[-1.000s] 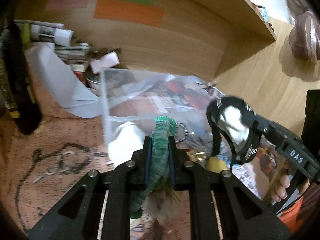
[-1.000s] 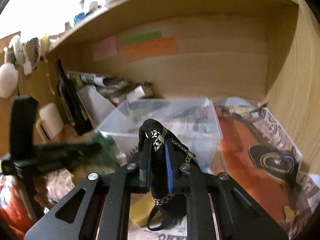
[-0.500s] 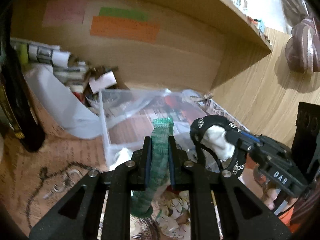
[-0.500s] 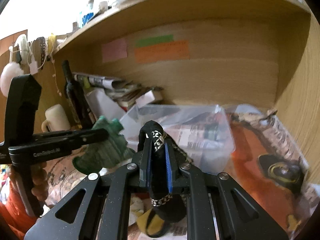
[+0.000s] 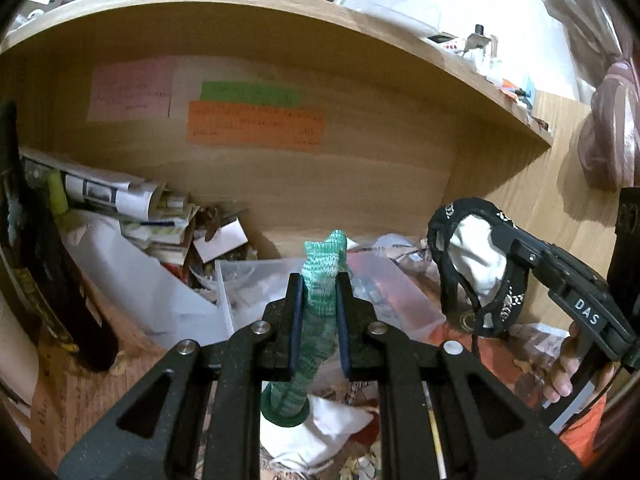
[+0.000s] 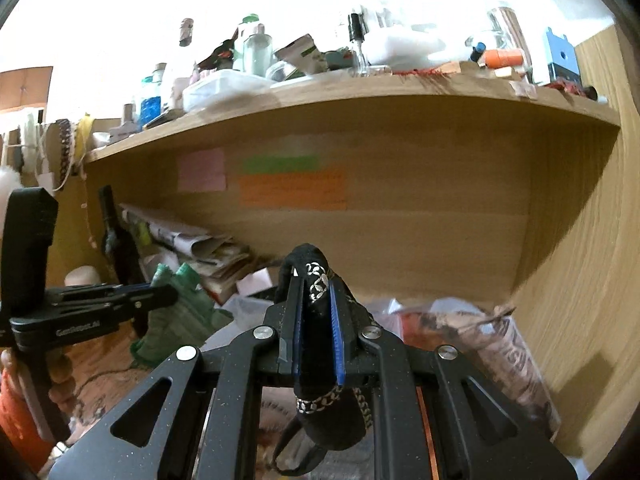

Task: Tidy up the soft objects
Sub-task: 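Lift the sock and pouch with both tools and carry them toward the clear box, then lower both items into the clear box and open both tools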

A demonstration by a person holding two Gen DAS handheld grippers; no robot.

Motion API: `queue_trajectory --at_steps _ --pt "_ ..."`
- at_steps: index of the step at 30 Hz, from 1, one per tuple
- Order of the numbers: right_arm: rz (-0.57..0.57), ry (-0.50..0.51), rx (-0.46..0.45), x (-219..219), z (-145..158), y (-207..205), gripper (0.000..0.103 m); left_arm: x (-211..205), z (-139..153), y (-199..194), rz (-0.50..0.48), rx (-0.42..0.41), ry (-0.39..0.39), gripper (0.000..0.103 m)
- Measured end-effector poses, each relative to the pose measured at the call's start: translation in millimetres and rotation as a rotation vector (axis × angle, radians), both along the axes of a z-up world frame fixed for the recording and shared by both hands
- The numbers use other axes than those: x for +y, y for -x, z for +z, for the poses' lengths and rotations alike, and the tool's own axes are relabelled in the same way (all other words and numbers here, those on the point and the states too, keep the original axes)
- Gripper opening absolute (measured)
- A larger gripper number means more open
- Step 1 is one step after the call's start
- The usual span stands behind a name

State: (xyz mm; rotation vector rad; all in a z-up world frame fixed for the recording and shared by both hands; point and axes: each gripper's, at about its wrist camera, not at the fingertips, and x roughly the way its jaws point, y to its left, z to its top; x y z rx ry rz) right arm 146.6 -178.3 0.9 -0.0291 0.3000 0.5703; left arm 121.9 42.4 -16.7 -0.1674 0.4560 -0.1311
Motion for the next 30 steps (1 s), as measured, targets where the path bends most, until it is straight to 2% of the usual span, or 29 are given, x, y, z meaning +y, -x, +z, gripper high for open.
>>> queue_trajectory --at_steps 7,14,21,30 --pt "-0.017 0.031 -0.019 13.7 1.4 -26.4 0.011 6.0 -1.2 -26.4 0.029 0.016 -0.012 0.015" --pt "-0.028 0.104 0.013 34.1 -17.1 -57.2 0.011 9.0 -19.5 -60.3 0.041 0.077 -0.021 0.015" --pt "-0.013 0.194 0.09 55.6 -43.8 -87.3 0.011 9.4 -44.1 -90.9 0.035 0.151 -0.031 0.015" --pt "0.11 0.311 0.258 87.4 -85.9 -98.9 0.011 6.1 -72.2 -116.8 -0.002 0.25 -0.035 0.015"
